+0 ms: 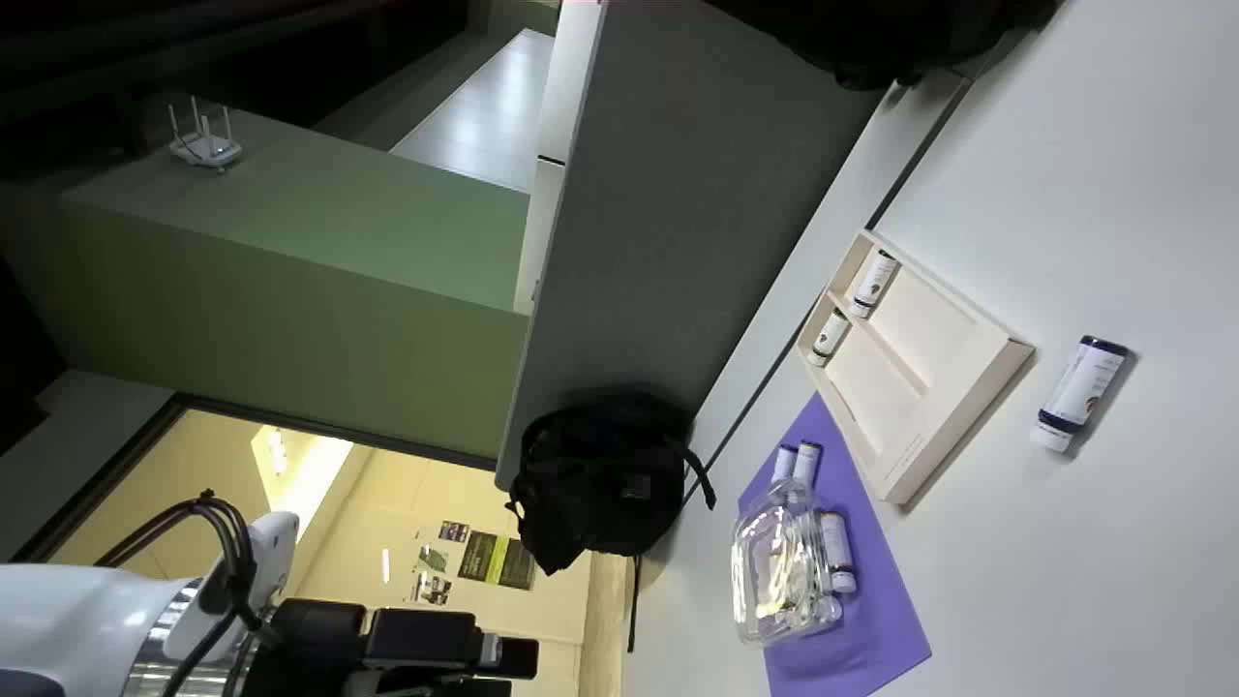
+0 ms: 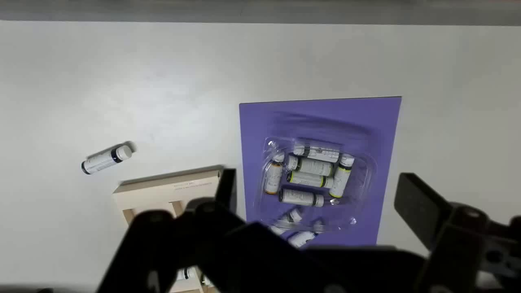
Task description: Open the container
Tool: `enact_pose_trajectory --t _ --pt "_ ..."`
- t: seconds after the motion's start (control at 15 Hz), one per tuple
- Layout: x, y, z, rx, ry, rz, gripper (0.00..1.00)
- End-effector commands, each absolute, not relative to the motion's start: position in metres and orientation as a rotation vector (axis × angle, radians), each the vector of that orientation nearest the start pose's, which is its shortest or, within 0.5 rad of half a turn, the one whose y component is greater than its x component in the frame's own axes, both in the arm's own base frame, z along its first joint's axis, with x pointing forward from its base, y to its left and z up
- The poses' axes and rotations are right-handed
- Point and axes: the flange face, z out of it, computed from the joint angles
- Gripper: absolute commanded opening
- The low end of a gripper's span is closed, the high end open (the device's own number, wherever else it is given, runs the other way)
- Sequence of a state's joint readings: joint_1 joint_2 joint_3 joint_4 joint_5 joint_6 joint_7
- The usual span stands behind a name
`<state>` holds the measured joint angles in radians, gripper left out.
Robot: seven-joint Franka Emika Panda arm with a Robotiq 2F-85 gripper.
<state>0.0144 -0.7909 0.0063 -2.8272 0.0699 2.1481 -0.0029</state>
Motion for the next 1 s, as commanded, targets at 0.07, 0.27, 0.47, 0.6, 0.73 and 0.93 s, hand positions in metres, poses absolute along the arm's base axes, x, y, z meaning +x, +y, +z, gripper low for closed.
enact_pose_trajectory --t 0.07,0.27,0.47,0.6,0.73,0.93 --pt "0.312 0.009 0.416 -3.081 0.02 -0.149 1.0" --pt "0.312 0.009 0.412 -3.082 0.02 -0.133 1.0" --pt "0.312 0.009 0.412 -3.082 0.02 -0.13 1.0" --pt "0.312 0.009 0.412 -3.082 0.02 -0.13 1.0" --pt "0.312 0.009 0.412 -3.082 0.02 -0.13 1.0" --pt "0.337 0.002 0.4 -3.079 -0.06 -0.138 1.0"
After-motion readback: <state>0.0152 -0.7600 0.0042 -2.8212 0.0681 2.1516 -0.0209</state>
